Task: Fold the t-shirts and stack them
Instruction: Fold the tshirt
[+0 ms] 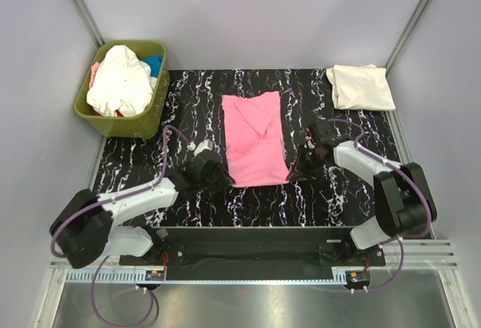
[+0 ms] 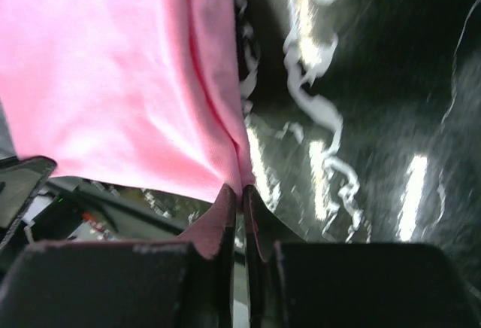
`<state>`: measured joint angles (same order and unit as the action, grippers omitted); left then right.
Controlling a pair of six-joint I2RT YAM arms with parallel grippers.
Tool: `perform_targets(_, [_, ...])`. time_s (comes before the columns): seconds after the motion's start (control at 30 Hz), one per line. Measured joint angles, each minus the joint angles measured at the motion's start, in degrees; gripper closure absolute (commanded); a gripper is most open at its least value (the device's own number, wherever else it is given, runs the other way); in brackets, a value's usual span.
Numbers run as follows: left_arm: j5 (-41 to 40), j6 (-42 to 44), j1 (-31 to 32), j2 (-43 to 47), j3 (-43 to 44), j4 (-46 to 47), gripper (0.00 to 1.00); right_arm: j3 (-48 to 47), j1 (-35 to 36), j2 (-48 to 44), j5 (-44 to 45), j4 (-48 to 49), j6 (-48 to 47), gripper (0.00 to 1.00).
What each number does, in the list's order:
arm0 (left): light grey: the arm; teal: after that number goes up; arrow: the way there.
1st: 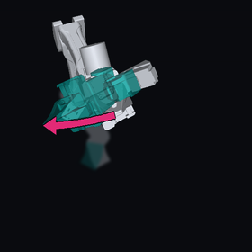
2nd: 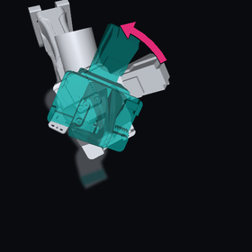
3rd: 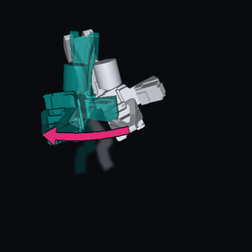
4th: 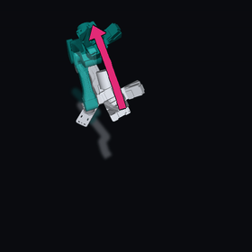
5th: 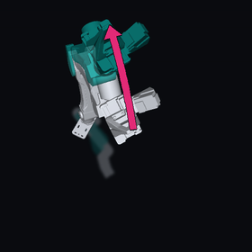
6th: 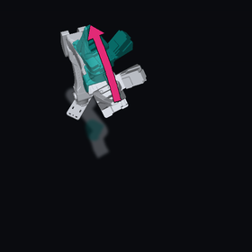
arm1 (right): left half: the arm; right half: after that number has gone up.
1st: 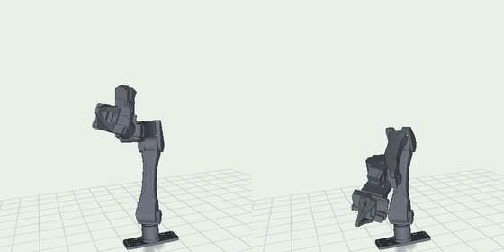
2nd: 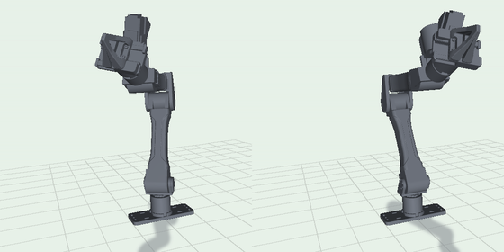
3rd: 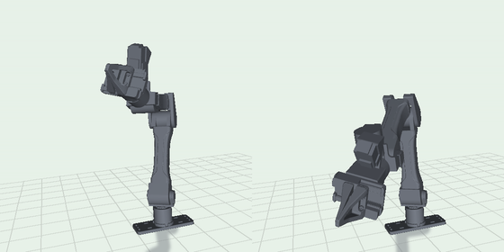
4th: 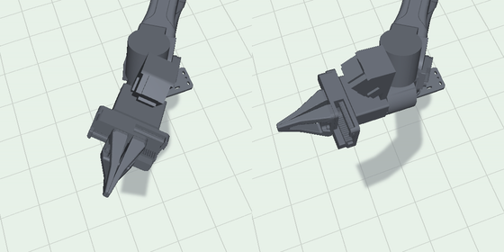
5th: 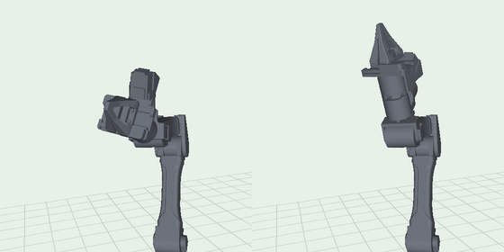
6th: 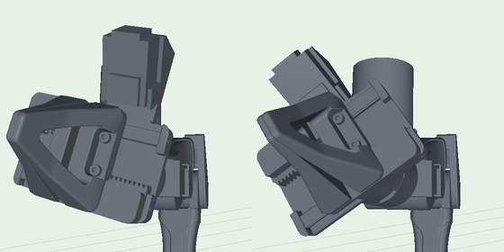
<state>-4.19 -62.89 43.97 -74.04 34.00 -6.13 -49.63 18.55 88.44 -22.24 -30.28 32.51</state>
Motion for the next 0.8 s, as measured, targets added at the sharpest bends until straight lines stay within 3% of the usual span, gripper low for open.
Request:
perform_targets(0.23, [-3.6, 0.0, 4.3, 11.7, 4.0, -14.5, 1.00, 1.2, 0.5, -12.5, -3.7, -5.4, 3.5, 1.00])
perform_targets(0.37, [-5.0, 1.1, 4.3, 14.1, 10.0, -21.5, 0.97, -3.1, 0.7, -15.8, -4.2, -10.3, 4.3, 1.00])
perform_targets(0.6, [-6.0, 6.3, 1.3, 11.1, 22.1, -28.9, 0.94, -17.3, 0.7, -12.9, -2.2, -15.2, 3.5, 1.00])
perform_targets(0.8, [-3.2, 10.8, -5.0, 5.2, 25.0, -29.0, 0.95, -24.5, 0.4, -5.2, -1.2, -16.4, 2.2, 1.00])
